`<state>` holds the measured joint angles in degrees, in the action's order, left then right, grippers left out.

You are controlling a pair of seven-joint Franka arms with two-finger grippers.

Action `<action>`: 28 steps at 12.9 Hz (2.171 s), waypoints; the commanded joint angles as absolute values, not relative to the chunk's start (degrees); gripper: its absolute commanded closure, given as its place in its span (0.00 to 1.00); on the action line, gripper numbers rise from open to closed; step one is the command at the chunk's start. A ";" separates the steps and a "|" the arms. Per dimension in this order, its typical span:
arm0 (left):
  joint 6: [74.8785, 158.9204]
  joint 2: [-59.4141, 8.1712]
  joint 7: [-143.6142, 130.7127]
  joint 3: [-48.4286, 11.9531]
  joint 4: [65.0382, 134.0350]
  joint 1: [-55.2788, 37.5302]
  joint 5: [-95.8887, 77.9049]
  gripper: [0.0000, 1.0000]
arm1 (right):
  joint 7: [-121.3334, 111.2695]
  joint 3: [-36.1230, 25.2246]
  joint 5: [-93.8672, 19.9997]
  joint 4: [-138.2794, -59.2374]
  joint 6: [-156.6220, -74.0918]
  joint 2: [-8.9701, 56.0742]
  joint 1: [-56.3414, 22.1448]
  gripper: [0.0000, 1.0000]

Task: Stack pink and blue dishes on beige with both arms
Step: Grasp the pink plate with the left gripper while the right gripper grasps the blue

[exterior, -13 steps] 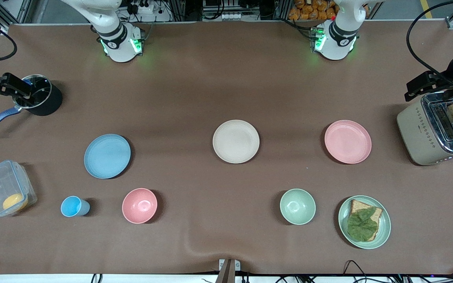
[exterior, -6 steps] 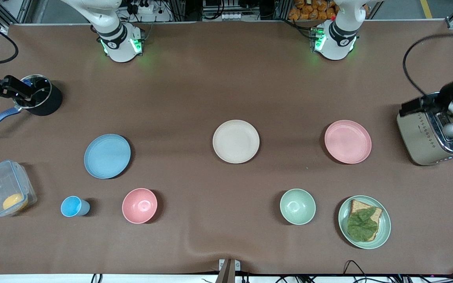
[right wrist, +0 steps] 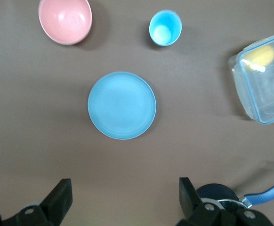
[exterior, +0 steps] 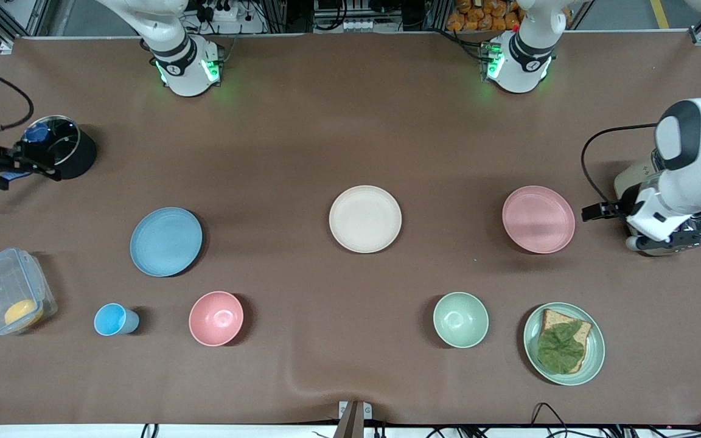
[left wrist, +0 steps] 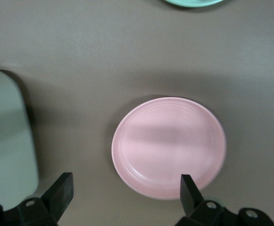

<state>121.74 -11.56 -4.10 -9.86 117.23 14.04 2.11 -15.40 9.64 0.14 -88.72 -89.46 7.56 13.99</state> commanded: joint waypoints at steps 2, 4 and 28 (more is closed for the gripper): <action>135.67 -12.29 -3.60 -10.20 128.48 15.64 3.08 0.00 | -17.84 10.46 1.14 -89.20 -93.85 14.92 16.25 0.00; 138.59 -15.45 -3.60 -10.28 129.20 17.22 3.16 0.00 | -17.93 10.46 1.14 -90.61 -97.88 18.96 18.10 0.00; 129.74 -16.43 -9.64 -25.38 117.09 18.72 -5.79 1.00 | -9.23 10.11 4.13 -104.14 -126.90 36.04 19.25 0.00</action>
<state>133.39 -16.30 -6.32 -22.19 120.53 18.65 -2.72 -10.50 9.82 1.98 -100.50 -123.80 37.13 18.63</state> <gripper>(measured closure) 0.952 0.000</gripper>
